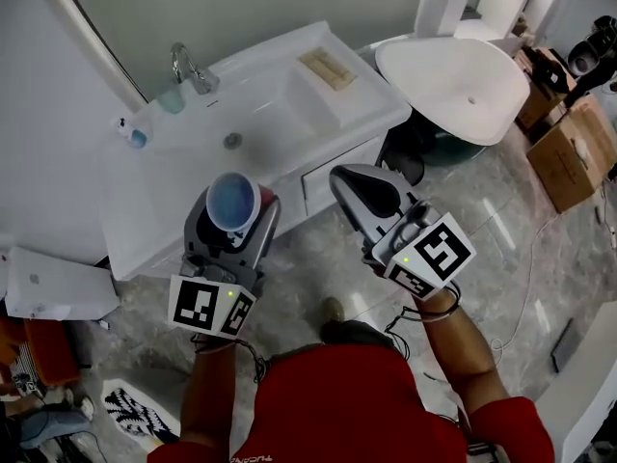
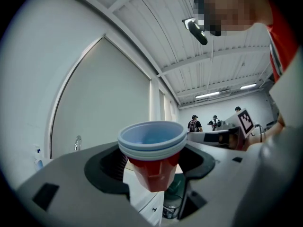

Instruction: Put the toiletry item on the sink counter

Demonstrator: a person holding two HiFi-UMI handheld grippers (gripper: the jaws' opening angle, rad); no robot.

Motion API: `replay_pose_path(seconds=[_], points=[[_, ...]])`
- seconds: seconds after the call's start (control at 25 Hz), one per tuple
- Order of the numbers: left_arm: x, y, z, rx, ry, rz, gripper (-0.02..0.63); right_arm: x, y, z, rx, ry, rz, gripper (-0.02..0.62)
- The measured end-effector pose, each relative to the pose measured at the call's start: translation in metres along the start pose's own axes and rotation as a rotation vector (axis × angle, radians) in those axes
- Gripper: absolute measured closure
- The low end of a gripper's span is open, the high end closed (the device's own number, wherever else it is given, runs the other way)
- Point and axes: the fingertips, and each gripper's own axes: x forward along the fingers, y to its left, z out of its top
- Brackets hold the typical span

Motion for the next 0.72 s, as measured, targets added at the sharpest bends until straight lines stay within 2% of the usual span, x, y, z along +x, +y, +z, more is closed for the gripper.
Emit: replay_pose_path(seconds=[0.24, 0.72], points=[[0.043, 0.017, -0.007, -0.005, 0.015, 0.039, 0.282, 0.028, -0.044, -0.004, -0.01, 0.013, 0.024, 0.565], [0.098, 0.062, -0.02, 0.005, 0.028, 0.07, 0.284, 0.086, -0.093, -0.018, 0.016, 0.037, 0.037, 0.565]])
